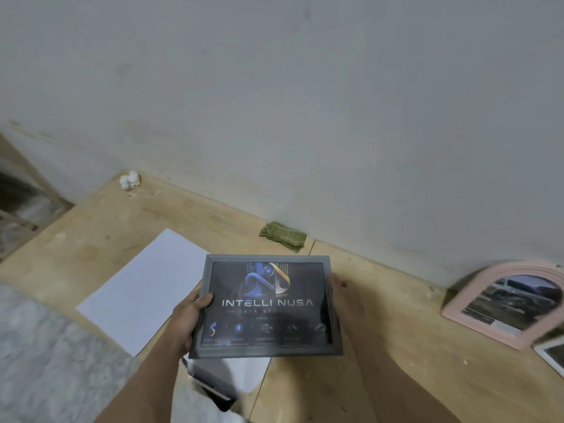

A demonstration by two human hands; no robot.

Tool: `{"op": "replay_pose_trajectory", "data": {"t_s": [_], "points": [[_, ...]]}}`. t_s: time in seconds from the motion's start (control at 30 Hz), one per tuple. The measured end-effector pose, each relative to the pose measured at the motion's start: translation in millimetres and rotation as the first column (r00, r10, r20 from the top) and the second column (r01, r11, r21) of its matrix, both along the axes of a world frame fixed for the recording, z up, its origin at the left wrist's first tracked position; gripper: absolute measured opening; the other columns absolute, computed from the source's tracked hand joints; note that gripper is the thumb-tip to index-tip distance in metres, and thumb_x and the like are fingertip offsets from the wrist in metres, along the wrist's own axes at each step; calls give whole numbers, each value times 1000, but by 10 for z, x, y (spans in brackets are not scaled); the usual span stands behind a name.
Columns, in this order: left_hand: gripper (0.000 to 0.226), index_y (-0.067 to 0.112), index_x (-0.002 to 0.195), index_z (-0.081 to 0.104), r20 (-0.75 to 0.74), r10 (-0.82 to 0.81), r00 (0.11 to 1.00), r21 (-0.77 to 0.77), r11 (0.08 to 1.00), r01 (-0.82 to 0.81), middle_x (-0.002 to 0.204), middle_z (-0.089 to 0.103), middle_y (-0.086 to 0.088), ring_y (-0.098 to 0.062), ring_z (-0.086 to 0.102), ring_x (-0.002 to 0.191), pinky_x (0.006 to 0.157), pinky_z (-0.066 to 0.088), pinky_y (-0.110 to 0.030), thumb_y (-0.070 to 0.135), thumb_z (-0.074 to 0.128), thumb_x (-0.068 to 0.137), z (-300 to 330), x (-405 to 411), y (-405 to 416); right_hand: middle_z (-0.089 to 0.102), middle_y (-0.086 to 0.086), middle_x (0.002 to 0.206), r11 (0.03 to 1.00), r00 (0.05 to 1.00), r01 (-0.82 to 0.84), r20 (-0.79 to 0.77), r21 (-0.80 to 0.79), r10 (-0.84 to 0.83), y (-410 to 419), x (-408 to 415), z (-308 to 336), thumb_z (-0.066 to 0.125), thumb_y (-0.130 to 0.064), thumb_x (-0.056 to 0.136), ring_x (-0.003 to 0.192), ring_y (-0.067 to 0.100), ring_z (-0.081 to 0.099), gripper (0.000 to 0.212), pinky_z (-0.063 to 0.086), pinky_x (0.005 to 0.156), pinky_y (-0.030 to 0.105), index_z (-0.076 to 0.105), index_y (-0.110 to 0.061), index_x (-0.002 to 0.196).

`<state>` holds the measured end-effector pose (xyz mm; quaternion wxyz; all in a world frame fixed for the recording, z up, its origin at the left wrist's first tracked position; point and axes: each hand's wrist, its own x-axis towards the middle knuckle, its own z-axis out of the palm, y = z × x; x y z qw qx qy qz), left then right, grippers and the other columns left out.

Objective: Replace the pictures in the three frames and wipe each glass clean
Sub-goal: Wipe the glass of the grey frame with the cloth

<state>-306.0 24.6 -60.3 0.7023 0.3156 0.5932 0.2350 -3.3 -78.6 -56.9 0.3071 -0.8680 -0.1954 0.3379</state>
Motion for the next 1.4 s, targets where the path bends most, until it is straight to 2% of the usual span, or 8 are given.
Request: {"op": "replay_pose_trajectory", "data": {"t_s": [0.13, 0.37, 0.5, 0.6, 0.87, 1.0, 1.2, 1.4], "points": [[26, 12, 120, 67, -81, 25, 996, -39, 999, -28, 106, 74, -24, -42, 70, 93, 83, 58, -57, 20, 60, 97, -123, -164, 254, 59, 14, 122, 981, 966, -192, 171, -16, 192, 995, 285, 42, 36, -47, 96, 113, 33, 53, 49, 40, 97, 43, 58, -10, 119], [27, 15, 120, 69, -147, 4, 989, -89, 996, -17, 110, 73, -23, -47, 68, 103, 90, 54, -56, 23, 62, 95, -309, -151, 672, 54, 17, 132, 787, 726, -575, 304, -225, 617, 2225, 296, -523, 46, -24, 91, 121, 34, 49, 41, 41, 100, 36, 54, -6, 127], [26, 13, 119, 70, -156, 5, 988, -109, 994, -22, 108, 74, -21, -43, 70, 99, 87, 57, -50, 20, 60, 96, -405, -114, 727, 59, 19, 121, 790, 644, -537, 461, -296, 611, 2288, 150, -827, 53, -7, 79, 113, 38, 53, 38, 44, 92, 39, 56, -5, 117], [25, 12, 119, 69, -143, 36, 989, -112, 992, -53, 109, 74, -23, -39, 70, 92, 78, 58, -45, 18, 59, 96, -411, -129, 644, 62, 18, 118, 783, 687, -526, 377, -332, 621, 2303, 194, -832, 58, -11, 75, 112, 36, 57, 39, 47, 92, 37, 60, -4, 114], [18, 14, 112, 69, -119, 76, 990, -21, 997, -79, 94, 76, -19, -33, 72, 78, 72, 60, -45, 18, 60, 97, -115, -217, 395, 61, 12, 87, 871, 837, -490, 306, 49, 453, 1759, 55, 51, 46, -25, 82, 84, 32, 59, 16, 41, 65, 31, 52, -15, 93], [16, 15, 109, 71, -58, 20, 998, 69, 997, -16, 94, 78, -15, -31, 73, 79, 74, 60, -45, 19, 59, 98, 206, -175, 153, 66, -1, 101, 738, 680, -668, 480, 94, 554, 1244, -298, 663, 48, -16, 83, 91, 19, 56, 34, 43, 70, 20, 66, -23, 110], [21, 15, 112, 73, 93, -85, 992, 234, 970, 61, 103, 76, -19, -39, 73, 95, 84, 59, -52, 16, 57, 99, 593, 80, -240, 72, 0, 96, 671, 352, -741, 832, -31, 428, 908, -1041, 860, 55, 0, 73, 82, 28, 53, 45, 45, 67, 35, 70, -23, 108], [26, 16, 110, 76, 145, -64, 987, 260, 965, 24, 111, 76, -13, -33, 70, 107, 98, 54, -50, 12, 55, 96, 729, -49, -430, 66, -6, 99, 571, 299, -821, 837, -20, 458, 175, -1728, 763, 61, -2, 63, 80, 24, 55, 53, 45, 65, 34, 69, -29, 108]]}}
